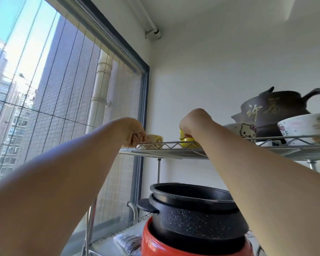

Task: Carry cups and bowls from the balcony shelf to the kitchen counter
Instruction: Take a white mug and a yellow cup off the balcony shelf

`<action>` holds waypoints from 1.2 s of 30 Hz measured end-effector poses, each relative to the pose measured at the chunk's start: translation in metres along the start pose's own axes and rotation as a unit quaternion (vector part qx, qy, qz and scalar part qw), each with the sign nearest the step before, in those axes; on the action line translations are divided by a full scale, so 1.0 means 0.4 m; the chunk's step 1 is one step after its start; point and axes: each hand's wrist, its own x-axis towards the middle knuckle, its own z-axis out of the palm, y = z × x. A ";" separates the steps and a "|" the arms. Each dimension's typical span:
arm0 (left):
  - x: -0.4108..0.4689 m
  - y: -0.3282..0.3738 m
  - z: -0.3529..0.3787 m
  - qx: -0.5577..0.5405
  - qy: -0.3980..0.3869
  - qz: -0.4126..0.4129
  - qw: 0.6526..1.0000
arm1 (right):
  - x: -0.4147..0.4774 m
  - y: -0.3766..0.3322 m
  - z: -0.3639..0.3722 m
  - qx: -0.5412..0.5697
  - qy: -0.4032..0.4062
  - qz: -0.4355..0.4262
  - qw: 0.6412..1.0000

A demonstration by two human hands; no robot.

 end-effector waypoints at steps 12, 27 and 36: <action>-0.012 -0.022 0.000 -0.173 0.016 0.040 0.984 | 0.017 0.045 -0.052 0.387 -0.106 0.137 0.906; -0.124 -0.042 -0.054 -0.304 0.123 0.178 0.928 | -0.086 -0.016 -0.055 0.480 -0.048 0.079 0.872; -0.321 -0.227 -0.115 -0.353 0.174 0.249 0.885 | -0.324 -0.025 0.065 0.474 -0.051 -0.006 0.879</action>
